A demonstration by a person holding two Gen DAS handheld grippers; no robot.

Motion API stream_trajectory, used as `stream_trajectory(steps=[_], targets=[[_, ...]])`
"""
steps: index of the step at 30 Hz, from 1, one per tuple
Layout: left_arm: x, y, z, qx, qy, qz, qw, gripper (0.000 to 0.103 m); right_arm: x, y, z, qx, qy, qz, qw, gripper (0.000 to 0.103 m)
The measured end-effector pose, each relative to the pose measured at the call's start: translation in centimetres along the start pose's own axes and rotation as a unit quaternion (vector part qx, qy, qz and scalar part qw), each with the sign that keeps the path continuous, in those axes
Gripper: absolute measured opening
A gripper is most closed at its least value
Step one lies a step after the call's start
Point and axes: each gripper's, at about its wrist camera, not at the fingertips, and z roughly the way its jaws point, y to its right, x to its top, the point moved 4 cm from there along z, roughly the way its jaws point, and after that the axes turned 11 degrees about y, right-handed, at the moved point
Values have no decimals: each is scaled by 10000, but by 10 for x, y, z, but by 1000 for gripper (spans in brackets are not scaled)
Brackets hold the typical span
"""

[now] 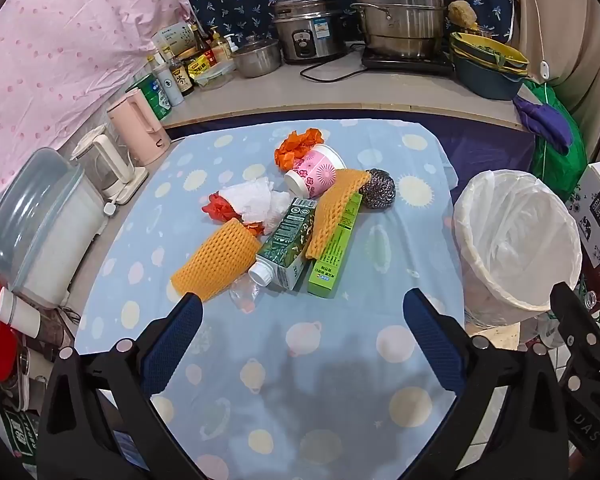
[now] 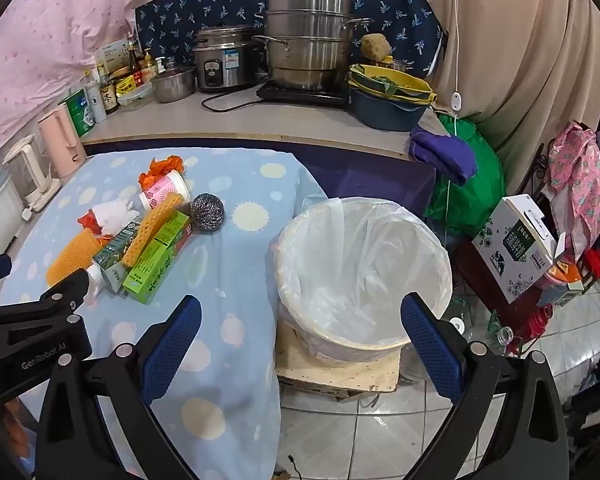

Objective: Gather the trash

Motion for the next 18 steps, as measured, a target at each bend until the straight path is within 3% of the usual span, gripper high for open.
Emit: stream_trajectory(steps=[18], targets=[[-3, 0, 1, -3, -12, -45, 10000, 96, 1, -7, -3, 114, 37, -52, 9999, 96]])
